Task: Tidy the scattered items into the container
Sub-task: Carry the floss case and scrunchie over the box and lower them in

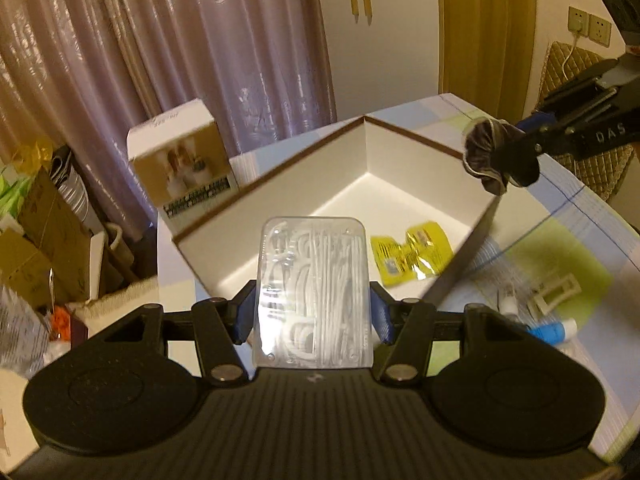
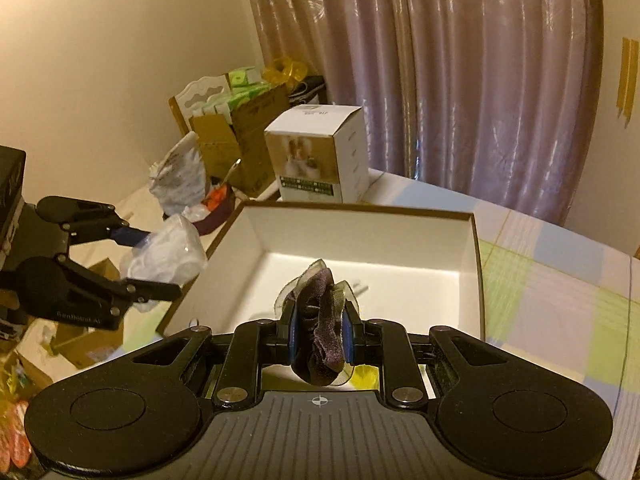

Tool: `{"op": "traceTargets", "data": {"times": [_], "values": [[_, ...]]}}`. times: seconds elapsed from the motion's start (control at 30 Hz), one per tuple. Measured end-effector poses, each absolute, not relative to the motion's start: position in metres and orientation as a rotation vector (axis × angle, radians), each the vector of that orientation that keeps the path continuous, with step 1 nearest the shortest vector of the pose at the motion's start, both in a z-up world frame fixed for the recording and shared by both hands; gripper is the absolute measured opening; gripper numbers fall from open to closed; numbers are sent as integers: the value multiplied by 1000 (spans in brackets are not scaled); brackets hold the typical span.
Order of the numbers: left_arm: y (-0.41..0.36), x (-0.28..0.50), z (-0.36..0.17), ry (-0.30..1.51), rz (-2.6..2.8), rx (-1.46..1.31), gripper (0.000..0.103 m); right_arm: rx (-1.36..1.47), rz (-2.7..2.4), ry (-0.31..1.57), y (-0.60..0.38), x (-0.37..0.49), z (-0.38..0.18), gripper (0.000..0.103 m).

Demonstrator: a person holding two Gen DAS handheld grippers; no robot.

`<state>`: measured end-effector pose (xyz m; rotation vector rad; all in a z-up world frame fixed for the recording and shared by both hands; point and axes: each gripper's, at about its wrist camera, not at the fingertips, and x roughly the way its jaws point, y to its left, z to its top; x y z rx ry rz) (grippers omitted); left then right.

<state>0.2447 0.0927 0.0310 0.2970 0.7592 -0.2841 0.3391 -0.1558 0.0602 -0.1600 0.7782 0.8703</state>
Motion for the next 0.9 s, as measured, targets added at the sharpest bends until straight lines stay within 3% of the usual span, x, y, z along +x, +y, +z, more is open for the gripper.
{"op": "traceTargets", "data": {"times": [0.33, 0.53, 0.9], "values": [[80, 340, 30, 871, -396, 398, 52, -244, 791, 915, -121, 419, 25, 24], [79, 390, -25, 1010, -373, 420, 52, -256, 723, 1015, -109, 451, -25, 24], [87, 433, -91, 1146, -300, 455, 52, -292, 693, 1050, -100, 473, -51, 24]]}}
